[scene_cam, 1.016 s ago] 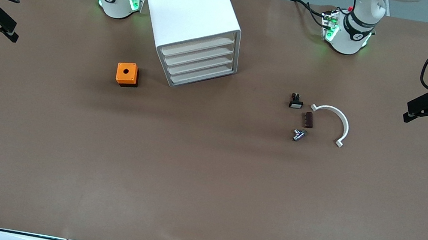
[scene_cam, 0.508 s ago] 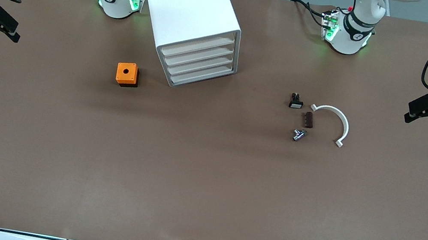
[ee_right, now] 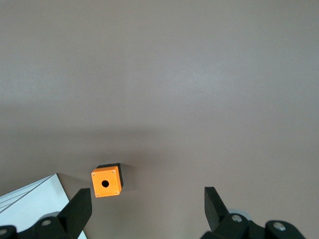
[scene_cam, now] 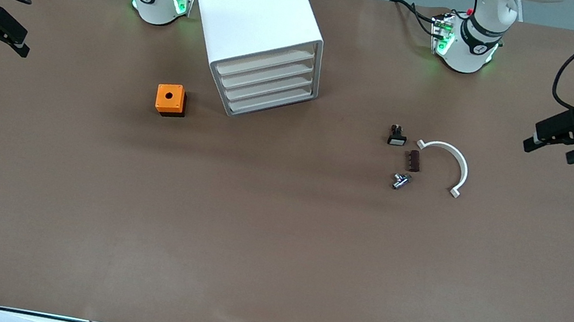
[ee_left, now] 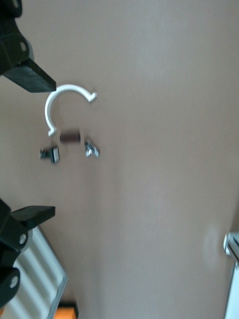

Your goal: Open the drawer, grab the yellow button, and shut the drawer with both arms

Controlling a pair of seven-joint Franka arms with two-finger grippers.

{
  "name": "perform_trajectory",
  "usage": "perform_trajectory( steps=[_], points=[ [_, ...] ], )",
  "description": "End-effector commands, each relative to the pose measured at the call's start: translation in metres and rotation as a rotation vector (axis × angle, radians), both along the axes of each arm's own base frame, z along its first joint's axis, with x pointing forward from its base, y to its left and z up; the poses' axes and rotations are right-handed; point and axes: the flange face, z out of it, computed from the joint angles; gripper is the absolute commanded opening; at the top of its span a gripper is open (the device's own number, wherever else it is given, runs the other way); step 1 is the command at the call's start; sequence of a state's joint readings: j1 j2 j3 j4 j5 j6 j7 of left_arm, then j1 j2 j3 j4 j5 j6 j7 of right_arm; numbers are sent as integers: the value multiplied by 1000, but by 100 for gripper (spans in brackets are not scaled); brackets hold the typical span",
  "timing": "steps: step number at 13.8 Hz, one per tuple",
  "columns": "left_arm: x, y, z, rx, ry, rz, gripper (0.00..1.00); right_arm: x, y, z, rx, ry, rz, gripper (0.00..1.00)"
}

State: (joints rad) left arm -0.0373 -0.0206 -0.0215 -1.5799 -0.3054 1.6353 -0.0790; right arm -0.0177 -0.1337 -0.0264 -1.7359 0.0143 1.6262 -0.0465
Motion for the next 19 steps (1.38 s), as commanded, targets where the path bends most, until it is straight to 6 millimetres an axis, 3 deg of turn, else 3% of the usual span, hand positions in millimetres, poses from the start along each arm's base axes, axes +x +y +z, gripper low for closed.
perform_trajectory(
  steps=[1,7,11,16,19],
  points=[
    [-7,-9,11,-85,25,50,100,-6,1,2,-11,-3,-4,100],
    [-7,-46,15,-292,119,149,100,-6,1,4,-11,-3,-4,100],
    [3,-77,4,-423,231,234,100,-5,1,5,-11,-5,-4,100],
    [17,-140,-11,-542,403,311,100,-5,1,5,-11,-5,-4,100],
    [15,-183,-10,-569,435,394,100,-5,1,6,-13,-8,-4,100]
  ],
)
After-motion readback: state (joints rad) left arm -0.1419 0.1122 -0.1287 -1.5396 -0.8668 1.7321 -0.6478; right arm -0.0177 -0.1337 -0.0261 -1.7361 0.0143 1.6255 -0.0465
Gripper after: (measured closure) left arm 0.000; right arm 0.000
